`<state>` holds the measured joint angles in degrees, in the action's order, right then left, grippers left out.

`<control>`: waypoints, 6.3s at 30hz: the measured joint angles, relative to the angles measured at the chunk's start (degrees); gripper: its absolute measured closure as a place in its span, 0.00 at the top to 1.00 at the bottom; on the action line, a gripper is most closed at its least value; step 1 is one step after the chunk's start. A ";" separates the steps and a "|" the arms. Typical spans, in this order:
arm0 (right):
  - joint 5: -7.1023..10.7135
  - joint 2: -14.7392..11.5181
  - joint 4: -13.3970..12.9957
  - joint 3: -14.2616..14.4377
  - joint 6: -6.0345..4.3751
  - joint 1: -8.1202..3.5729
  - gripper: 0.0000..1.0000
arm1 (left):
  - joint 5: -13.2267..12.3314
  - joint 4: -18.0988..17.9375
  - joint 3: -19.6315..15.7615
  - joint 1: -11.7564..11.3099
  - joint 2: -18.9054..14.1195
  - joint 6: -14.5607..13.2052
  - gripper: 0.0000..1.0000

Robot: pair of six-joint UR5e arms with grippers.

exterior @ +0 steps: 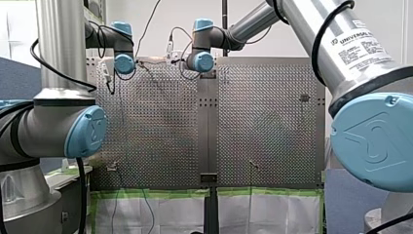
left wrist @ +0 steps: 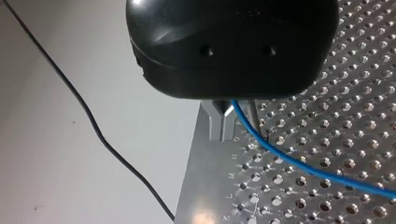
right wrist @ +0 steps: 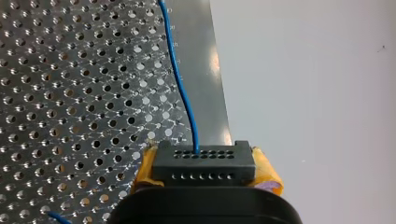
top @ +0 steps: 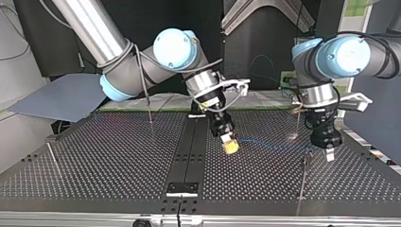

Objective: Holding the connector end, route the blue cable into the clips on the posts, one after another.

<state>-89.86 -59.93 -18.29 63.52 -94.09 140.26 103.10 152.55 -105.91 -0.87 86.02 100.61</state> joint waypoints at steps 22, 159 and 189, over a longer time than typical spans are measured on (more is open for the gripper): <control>0.78 0.45 0.00 -0.20 -0.05 -1.28 0.00 | -7.59 -3.78 0.17 -4.27 2.50 6.10 0.00; 4.78 4.94 1.93 -5.80 -0.15 -5.02 0.00 | -11.79 15.51 -6.03 -2.78 -11.91 4.71 1.00; 4.58 4.94 1.94 -5.81 -0.14 -5.12 0.00 | -15.54 22.66 0.10 -1.20 -9.70 -6.42 1.00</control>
<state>-85.28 -54.99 -16.35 57.71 -94.23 135.14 87.56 175.21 -105.81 -2.07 76.32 94.19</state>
